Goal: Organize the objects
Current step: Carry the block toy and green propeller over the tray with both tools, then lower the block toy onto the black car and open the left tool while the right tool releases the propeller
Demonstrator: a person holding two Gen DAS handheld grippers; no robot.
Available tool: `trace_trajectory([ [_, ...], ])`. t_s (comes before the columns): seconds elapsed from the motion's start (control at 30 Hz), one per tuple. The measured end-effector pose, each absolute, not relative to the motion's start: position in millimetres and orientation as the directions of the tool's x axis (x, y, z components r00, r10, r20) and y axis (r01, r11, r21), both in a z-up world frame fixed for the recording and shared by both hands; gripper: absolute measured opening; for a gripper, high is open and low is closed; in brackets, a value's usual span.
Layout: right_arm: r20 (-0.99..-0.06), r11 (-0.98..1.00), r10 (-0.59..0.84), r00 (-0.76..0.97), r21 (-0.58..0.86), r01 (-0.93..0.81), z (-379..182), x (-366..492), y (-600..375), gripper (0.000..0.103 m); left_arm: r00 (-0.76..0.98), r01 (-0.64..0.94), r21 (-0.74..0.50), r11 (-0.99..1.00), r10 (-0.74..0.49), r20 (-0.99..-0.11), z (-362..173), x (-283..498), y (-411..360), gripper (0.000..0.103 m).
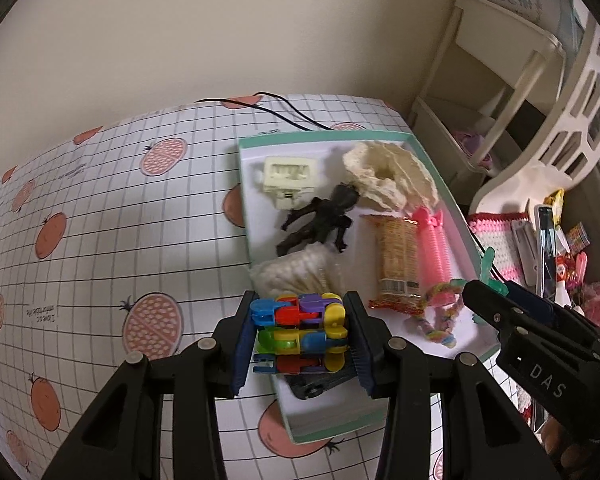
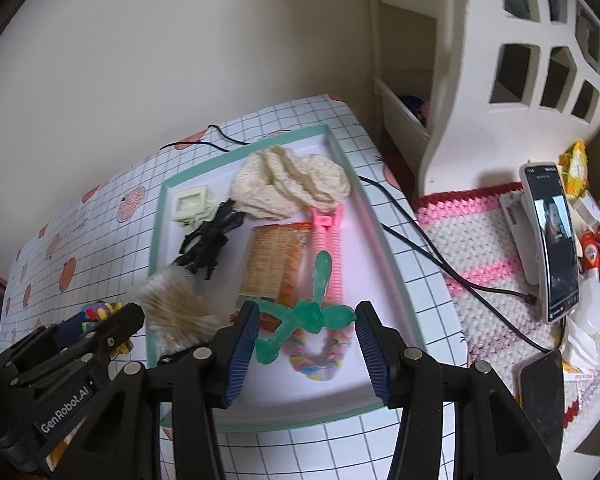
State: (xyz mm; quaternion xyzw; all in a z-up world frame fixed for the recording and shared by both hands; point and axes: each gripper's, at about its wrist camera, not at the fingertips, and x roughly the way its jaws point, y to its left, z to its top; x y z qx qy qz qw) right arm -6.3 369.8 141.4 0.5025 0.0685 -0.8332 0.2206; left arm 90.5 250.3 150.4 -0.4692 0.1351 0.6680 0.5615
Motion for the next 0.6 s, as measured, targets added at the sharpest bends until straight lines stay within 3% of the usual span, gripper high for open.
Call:
trace_trajectory([
  [0.6, -0.886, -0.899, -0.288, -0.363, 0.119, 0.422, 122, -17, 380, 0.052, 0.108, -0.904, -0.331, -0.271, 0.604, -0.79, 137, 119, 271, 0.044],
])
